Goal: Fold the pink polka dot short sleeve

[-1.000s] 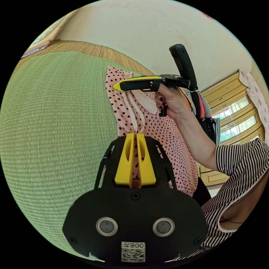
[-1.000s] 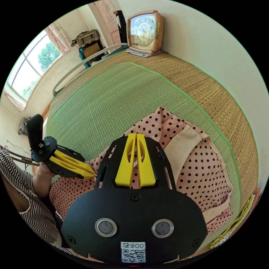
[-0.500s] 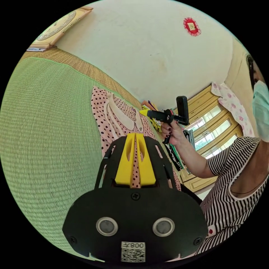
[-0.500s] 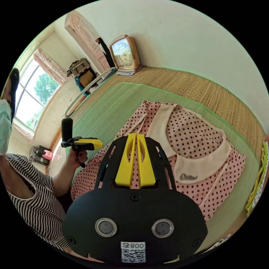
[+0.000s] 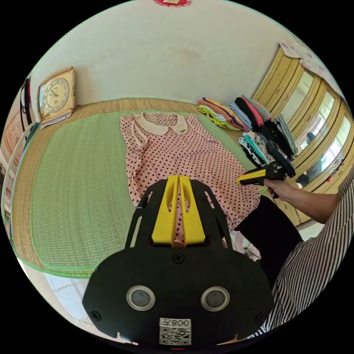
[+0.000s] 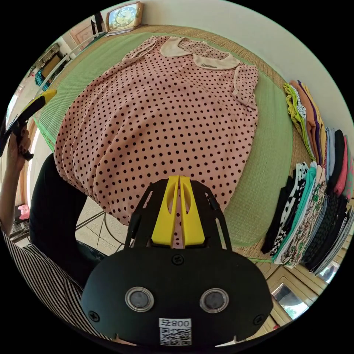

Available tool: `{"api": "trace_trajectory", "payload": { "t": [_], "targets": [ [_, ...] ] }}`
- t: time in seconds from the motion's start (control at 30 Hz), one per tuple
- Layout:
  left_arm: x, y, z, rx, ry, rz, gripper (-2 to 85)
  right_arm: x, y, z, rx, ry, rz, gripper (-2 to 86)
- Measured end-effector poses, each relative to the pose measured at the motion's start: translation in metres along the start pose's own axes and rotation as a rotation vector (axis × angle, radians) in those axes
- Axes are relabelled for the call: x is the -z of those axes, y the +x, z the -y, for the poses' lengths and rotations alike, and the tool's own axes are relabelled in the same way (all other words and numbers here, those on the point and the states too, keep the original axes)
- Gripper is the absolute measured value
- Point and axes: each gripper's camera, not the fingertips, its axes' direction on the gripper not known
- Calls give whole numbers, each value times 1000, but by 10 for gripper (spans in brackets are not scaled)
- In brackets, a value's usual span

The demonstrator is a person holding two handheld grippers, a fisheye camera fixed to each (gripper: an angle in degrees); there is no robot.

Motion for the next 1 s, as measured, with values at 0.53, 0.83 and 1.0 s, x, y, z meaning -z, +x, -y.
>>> {"api": "trace_trajectory", "payload": {
  "t": [0.53,0.83,1.0],
  "targets": [
    [-36,6,-66,229,-328,-36,56,23,68,-102,-133,207,236,11],
    [-43,-26,-170,496,-351,-230,103,-20,153,-246,-380,225,439,55],
    [-63,-20,-163,448,-387,-268,106,-42,178,-269,-422,236,545,75]
  ]
}}
